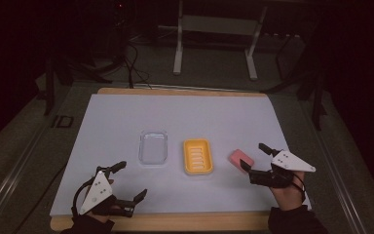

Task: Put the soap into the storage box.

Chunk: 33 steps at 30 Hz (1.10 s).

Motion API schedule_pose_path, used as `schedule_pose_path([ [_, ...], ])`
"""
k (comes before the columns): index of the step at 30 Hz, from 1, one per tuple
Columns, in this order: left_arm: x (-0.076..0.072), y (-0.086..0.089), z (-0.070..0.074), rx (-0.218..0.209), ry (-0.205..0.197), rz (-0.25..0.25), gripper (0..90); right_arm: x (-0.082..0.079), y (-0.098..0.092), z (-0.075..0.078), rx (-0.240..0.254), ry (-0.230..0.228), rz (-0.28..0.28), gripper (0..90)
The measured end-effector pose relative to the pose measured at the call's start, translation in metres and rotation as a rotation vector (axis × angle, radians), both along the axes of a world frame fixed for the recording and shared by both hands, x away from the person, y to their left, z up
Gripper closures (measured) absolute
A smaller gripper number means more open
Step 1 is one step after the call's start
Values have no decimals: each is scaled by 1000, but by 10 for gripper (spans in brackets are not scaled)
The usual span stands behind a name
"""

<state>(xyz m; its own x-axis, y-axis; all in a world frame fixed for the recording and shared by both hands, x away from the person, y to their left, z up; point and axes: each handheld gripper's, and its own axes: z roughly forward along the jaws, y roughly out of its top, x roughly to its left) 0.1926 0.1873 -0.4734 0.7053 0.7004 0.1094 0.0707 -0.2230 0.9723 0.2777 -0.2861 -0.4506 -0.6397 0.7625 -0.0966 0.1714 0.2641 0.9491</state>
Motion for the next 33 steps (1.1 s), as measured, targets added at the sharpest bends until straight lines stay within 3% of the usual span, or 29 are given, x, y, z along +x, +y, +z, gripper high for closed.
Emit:
schedule_pose_path([
  [5, 0, -1, 0, 10, -2, -1, 6, -1, 1, 1, -18, -10, -3, 130],
  [9, 0, -2, 0, 21, -6, -1, 6, 1, 3, 0, -47, 16, 12, 129],
  [14, -1, -2, 0, 23, -6, 1, 6, 2, 7, 0, -77, 85, 26, 136],
  [16, -1, -1, 0, 21, -4, 0, 6, 2, 10, 0, -94, 86, 41, 135],
  [21, -2, -3, -1, 33, -8, 4, 6, 1, 16, -2, -134, 113, 10, 134],
  [24, -2, -3, -1, 36, -9, 2, 6, 3, 19, -4, -175, 104, -12, 130],
  [28, -2, -3, -1, 38, -3, 0, 7, 7, 19, -5, -226, 137, -55, 130],
  [31, -2, -3, -1, 43, 2, -5, 7, 10, 15, -3, -219, 166, -88, 130],
  [33, -2, -4, -1, 46, 1, -8, 6, 12, 12, -1, -246, 191, -90, 122],
])
